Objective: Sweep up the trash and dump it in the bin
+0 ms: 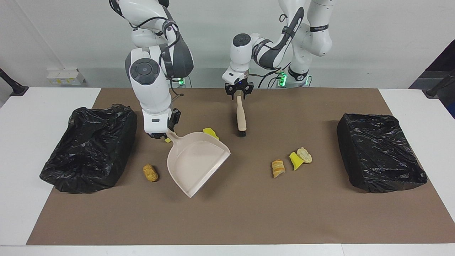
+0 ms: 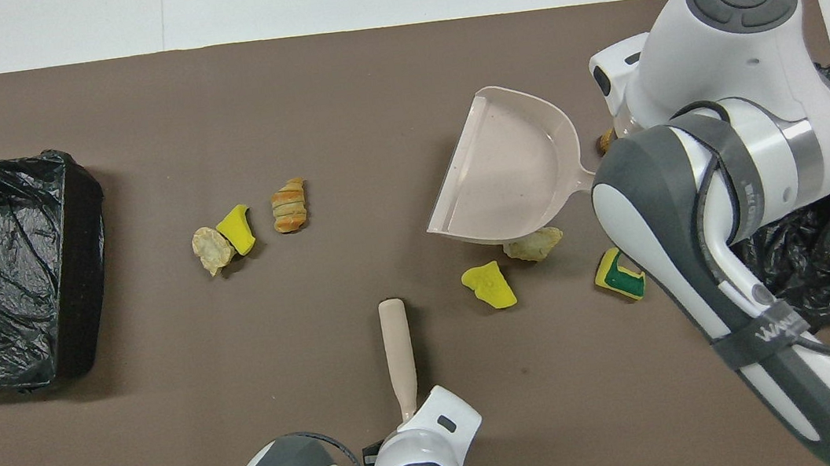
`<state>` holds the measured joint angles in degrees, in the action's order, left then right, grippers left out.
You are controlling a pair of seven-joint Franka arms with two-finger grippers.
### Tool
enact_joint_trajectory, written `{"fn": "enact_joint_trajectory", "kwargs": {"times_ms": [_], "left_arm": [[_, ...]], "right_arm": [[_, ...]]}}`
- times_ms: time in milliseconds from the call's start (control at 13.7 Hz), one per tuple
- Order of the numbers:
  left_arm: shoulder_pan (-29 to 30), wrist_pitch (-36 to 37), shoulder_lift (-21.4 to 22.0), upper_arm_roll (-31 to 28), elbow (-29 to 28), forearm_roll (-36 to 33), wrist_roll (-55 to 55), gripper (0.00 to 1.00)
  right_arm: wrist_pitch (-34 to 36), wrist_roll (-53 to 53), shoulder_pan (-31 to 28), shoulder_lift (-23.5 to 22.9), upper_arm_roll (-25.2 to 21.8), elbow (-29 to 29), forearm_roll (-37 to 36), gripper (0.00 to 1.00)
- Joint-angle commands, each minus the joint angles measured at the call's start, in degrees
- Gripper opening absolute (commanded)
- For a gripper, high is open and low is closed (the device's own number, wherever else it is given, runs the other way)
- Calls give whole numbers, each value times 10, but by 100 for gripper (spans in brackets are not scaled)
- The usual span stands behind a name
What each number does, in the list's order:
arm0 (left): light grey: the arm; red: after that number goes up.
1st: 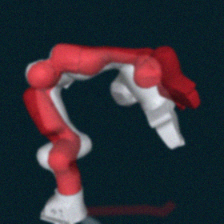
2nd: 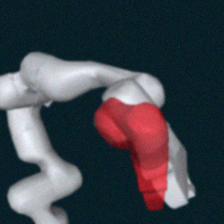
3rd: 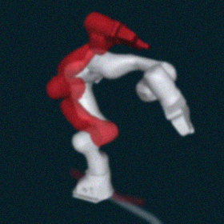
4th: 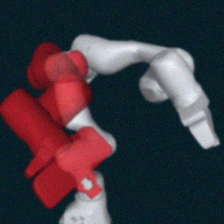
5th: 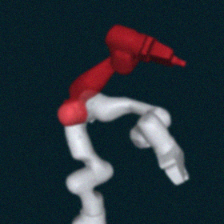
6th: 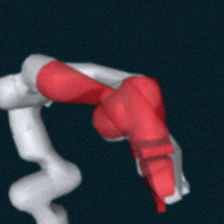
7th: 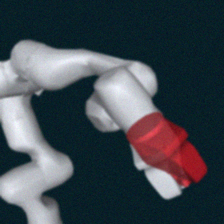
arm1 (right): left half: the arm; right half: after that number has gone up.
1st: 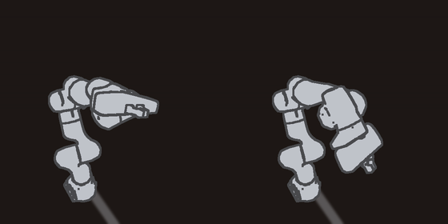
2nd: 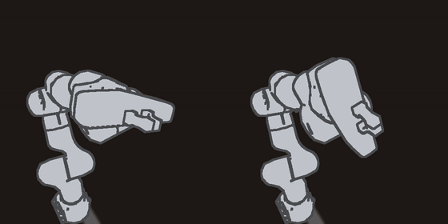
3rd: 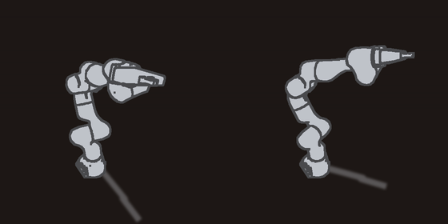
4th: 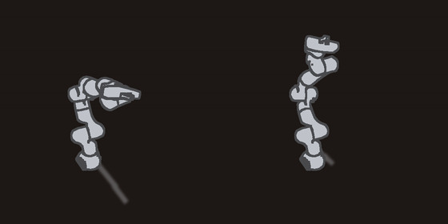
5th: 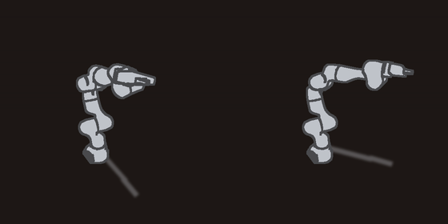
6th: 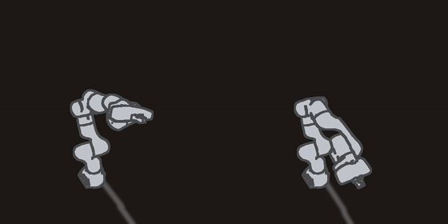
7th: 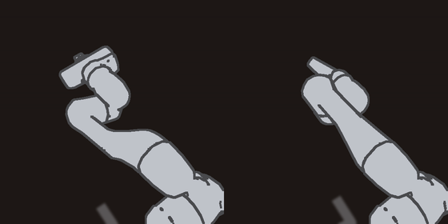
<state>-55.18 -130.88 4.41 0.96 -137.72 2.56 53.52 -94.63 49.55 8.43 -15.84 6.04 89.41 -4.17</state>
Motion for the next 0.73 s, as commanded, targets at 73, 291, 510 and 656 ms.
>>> {"fn": "enact_joint_trajectory", "kwargs": {"times_ms": [73, 291, 510, 656], "left_arm": [[66, 54, 31, -3, 6, -1, -55, 0], [152, 125, 66, -3, 34, -3, -131, 0], [257, 188, 92, -3, 58, -25, -228, 0], [318, 191, 69, -2, 89, -53, -277, 0]], "right_arm": [[-26, 156, -2, 24, 4, 30, -14, 0], [-31, 158, 27, 27, 6, 37, -38, 0], [-51, 162, 58, 23, 6, 47, -42, 0], [-70, 161, 93, 22, 6, 62, -50, 0]]}}
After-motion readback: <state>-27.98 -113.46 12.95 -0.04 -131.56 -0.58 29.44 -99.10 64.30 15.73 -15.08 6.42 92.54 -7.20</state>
